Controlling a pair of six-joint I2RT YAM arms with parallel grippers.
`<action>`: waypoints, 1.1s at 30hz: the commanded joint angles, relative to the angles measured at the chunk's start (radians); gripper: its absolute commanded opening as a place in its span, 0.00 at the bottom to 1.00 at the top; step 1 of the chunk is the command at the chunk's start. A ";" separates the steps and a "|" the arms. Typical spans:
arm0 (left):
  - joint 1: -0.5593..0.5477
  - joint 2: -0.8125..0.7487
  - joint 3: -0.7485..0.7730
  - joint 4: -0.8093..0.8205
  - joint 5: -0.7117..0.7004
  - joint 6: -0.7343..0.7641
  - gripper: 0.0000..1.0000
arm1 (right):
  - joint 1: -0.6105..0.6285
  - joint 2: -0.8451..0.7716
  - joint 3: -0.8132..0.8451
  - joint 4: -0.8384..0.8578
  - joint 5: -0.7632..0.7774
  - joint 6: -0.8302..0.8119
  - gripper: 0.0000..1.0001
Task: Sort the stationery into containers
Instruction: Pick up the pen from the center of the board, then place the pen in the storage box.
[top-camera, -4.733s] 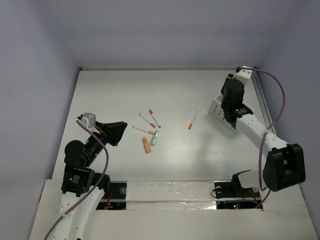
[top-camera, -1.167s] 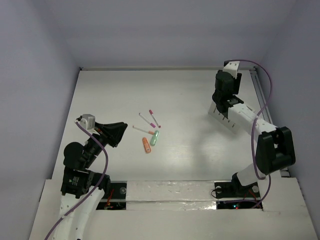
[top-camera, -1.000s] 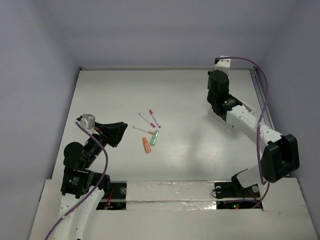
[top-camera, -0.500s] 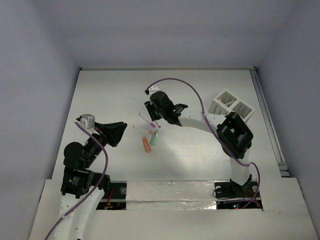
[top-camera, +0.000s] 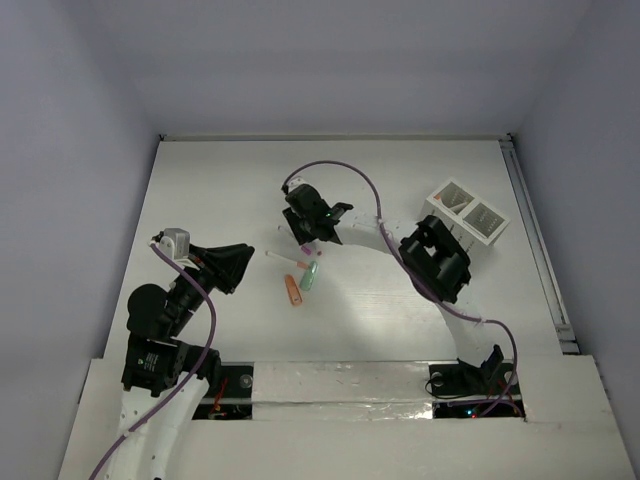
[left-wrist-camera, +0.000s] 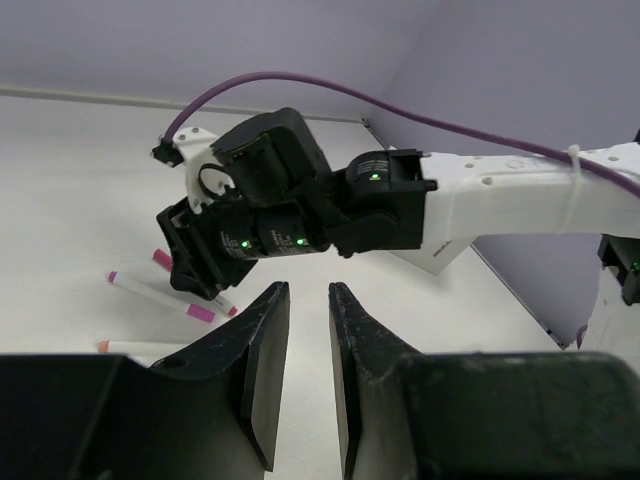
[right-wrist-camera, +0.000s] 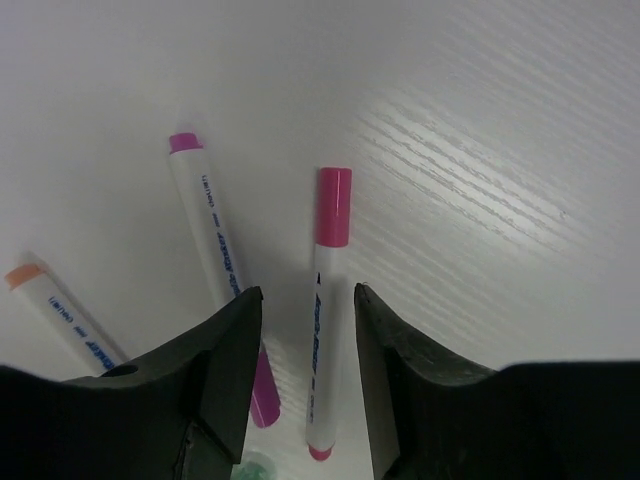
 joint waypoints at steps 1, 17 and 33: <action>-0.005 -0.004 0.030 0.040 0.012 0.009 0.20 | 0.005 0.061 0.090 -0.057 0.038 0.001 0.47; -0.005 -0.013 0.027 0.042 0.005 0.007 0.20 | -0.031 -0.027 -0.013 0.033 0.219 -0.069 0.00; -0.005 -0.019 0.025 0.046 0.011 0.002 0.20 | -0.440 -0.654 -0.470 0.498 0.496 -0.091 0.00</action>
